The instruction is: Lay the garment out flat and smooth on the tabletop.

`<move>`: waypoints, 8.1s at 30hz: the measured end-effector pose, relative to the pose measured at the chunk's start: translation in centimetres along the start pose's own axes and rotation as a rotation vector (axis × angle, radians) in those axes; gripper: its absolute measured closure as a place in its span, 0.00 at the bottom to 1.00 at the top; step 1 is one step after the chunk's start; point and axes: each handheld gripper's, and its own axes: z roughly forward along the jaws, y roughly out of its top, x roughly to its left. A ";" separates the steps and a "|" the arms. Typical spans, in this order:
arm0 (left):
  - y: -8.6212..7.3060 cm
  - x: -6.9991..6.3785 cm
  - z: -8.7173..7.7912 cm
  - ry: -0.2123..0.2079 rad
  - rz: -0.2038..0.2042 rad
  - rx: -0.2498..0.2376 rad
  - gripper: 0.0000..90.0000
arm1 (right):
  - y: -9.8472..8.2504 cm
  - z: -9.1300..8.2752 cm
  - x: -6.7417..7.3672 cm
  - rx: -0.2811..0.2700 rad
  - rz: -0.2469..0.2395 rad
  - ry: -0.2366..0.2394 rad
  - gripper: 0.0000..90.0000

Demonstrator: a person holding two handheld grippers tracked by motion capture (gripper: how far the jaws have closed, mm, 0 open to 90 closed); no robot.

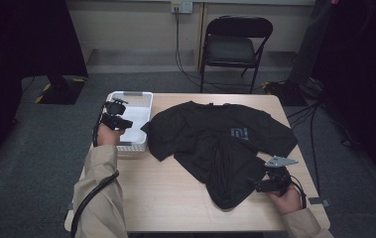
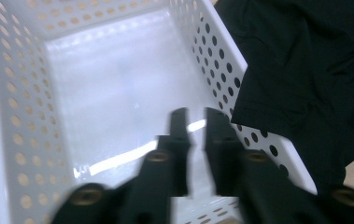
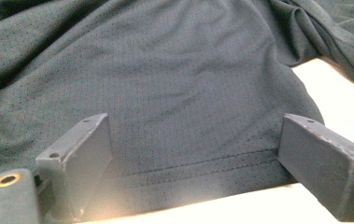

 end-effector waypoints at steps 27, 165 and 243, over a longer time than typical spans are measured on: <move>-8.8 -10.9 3.6 -0.113 0.122 -0.143 0.39 | 0.0 0.0 0.0 0.000 0.000 0.000 0.11; -14.4 -12.0 3.3 -0.208 0.266 -0.145 0.10 | 0.2 -0.4 -2.6 -0.043 0.025 -0.081 0.91; -14.4 -12.1 3.4 -0.205 0.262 -0.146 0.10 | -0.3 -2.7 0.0 -0.024 0.058 -0.124 0.60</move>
